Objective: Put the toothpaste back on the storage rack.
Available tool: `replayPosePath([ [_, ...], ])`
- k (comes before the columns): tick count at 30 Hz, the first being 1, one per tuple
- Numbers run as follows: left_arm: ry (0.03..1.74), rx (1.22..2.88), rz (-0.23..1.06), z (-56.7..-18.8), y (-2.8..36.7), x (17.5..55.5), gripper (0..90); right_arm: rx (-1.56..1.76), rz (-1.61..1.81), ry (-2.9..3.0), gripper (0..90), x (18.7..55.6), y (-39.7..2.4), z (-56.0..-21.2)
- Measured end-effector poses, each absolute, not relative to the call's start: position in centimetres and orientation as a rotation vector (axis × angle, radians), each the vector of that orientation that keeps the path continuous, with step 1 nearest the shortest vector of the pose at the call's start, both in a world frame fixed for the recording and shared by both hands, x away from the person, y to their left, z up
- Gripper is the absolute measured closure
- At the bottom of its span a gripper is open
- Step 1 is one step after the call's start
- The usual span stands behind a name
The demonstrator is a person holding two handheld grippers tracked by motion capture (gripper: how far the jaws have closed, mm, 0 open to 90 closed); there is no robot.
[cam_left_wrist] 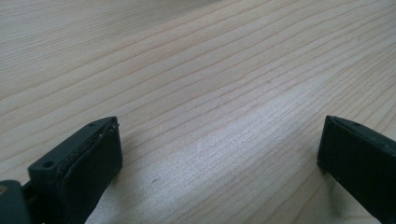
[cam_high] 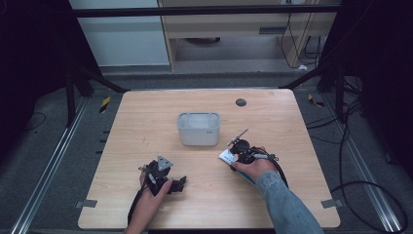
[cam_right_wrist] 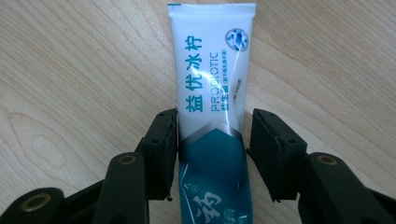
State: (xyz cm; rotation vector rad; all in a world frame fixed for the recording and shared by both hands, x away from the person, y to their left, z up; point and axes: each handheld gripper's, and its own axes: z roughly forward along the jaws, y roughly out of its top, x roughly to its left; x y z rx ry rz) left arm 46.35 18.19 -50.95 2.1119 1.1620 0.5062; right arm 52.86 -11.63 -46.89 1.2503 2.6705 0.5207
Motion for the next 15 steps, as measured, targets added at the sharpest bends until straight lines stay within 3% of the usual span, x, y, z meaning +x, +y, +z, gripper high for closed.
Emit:
replayPosePath([
  [15, 1.162, 2.112, 0.506, -50.95, 18.18, 46.35, 0.0, 1.235, 0.523, 2.67, 57.3, 52.85, -11.6, -47.17],
])
